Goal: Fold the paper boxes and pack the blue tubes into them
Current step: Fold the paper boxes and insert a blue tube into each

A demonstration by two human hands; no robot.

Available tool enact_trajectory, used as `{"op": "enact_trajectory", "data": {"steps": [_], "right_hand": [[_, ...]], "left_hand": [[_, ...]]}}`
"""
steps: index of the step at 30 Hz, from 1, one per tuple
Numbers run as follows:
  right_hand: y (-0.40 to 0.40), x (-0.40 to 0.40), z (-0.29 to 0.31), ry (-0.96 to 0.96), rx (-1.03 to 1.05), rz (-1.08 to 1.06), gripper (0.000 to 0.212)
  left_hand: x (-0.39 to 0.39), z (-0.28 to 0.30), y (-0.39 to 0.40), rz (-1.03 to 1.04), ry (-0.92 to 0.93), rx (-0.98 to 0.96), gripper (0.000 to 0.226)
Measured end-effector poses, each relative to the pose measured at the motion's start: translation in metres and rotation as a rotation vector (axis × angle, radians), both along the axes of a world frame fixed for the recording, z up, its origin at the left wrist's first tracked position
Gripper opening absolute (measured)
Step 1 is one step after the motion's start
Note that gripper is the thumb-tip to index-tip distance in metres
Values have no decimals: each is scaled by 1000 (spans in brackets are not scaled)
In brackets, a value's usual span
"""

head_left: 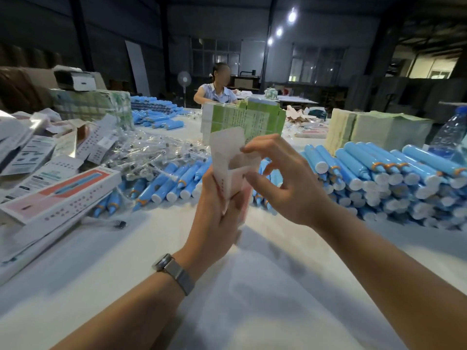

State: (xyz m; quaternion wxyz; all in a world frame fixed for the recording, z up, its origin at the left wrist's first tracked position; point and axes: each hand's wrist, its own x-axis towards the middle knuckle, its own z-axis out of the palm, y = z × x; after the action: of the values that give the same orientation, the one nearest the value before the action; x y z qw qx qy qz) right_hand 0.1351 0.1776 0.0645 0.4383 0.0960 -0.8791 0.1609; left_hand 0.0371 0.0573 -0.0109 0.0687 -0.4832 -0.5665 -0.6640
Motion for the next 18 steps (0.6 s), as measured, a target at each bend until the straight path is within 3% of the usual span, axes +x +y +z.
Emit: {"op": "enact_trajectory", "data": {"steps": [3,7,18], "right_hand": [[-10,-1,-3,-93,-378,198,37],[-17,-2,-5,-85,-472,245,50],[-25,3,-16,-53,-596,242,56]], "left_hand": [[1,8,-4,-227,-149,26,48],[-2,14,-12,-225,-144,21,71],[1,9,-26,-86,57,97,34]]}}
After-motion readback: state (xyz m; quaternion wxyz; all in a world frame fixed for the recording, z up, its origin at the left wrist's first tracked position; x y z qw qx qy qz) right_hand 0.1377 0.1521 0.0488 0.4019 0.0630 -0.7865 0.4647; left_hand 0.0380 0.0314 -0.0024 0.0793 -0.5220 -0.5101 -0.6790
